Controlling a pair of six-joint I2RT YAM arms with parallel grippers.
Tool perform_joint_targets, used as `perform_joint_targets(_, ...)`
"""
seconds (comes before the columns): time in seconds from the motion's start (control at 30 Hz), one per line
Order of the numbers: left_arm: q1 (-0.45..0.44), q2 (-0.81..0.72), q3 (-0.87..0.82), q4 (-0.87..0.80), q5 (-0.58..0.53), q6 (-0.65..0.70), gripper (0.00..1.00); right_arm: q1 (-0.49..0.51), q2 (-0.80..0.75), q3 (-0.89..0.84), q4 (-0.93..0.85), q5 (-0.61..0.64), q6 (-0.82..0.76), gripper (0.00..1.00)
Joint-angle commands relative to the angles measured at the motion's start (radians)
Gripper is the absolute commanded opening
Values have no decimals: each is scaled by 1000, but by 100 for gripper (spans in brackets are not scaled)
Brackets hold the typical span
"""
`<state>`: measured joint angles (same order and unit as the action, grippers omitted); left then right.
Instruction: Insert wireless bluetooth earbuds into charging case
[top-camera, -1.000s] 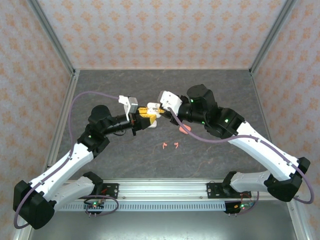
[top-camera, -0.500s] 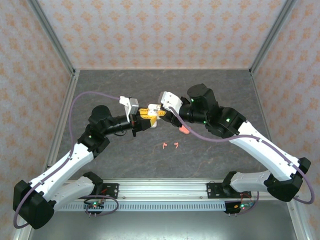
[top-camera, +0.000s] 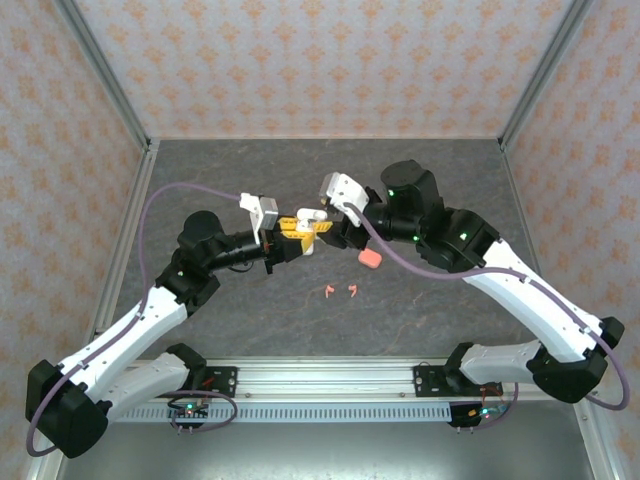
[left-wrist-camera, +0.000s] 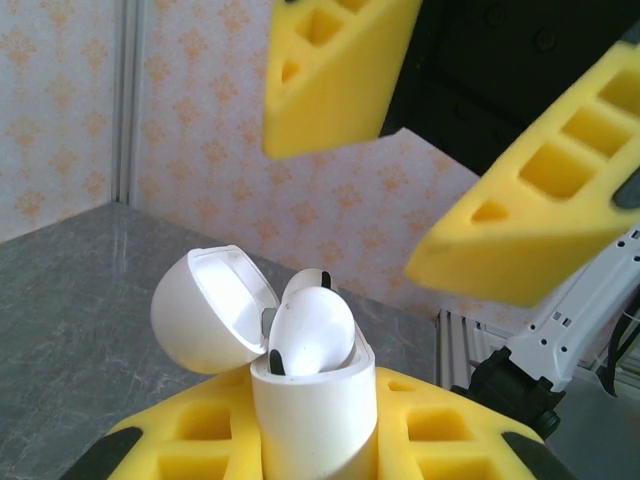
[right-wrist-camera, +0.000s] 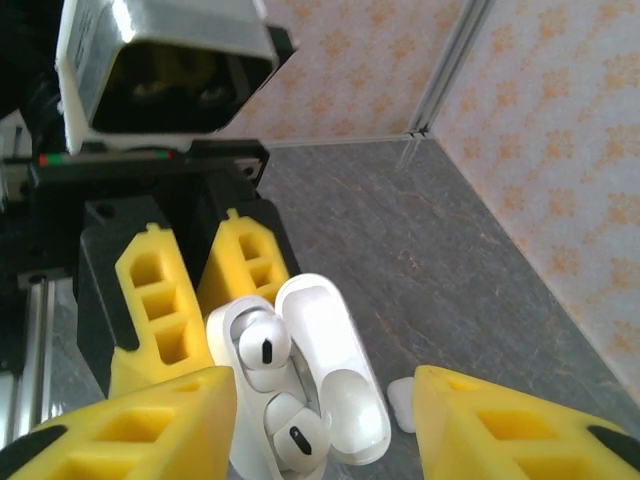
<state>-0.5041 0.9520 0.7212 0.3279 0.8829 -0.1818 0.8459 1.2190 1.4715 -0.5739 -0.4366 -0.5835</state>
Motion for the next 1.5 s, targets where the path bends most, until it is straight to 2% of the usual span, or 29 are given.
perform_joint_targets(0.0, -7, -6, 22, 57, -1, 21, 0, -8, -30, 29, 31, 22, 36, 60)
perform_joint_targets(0.1, -8, -6, 22, 60, -2, 19, 0, -32, -72, 7, 66, 33, 91, 73)
perform_joint_targets(0.23, -11, -6, 22, 66, -1, 16, 0, -136, -124, -90, 156, -69, 241, 99)
perform_joint_targets(0.37, -14, -9, 22, 68, 1, 18, 0, -237, -138, -169, 222, -219, 423, 99)
perform_joint_targets(0.47, -16, -9, 23, 70, 3, 19, 0, -274, -133, -225, 311, -341, 558, 99)
perform_joint_targets(0.6, -20, -10, 22, 71, 4, 19, 0, -278, -130, -312, 504, -469, 733, 99)
perform_joint_targets(0.67, -22, -10, 21, 72, 3, 19, 0, -278, -111, -325, 525, -504, 783, 99)
perform_joint_targets(0.97, -24, -7, 17, 71, -1, 22, 0, -269, -41, -313, 516, -636, 835, 99)
perform_joint_targets(1.13, -25, -6, 19, 69, -5, 21, 0, -247, -41, -294, 494, -685, 804, 100)
perform_joint_targets(1.47, -25, 4, 28, 30, -27, 44, 0, -223, -52, -244, 368, -749, 663, 85)
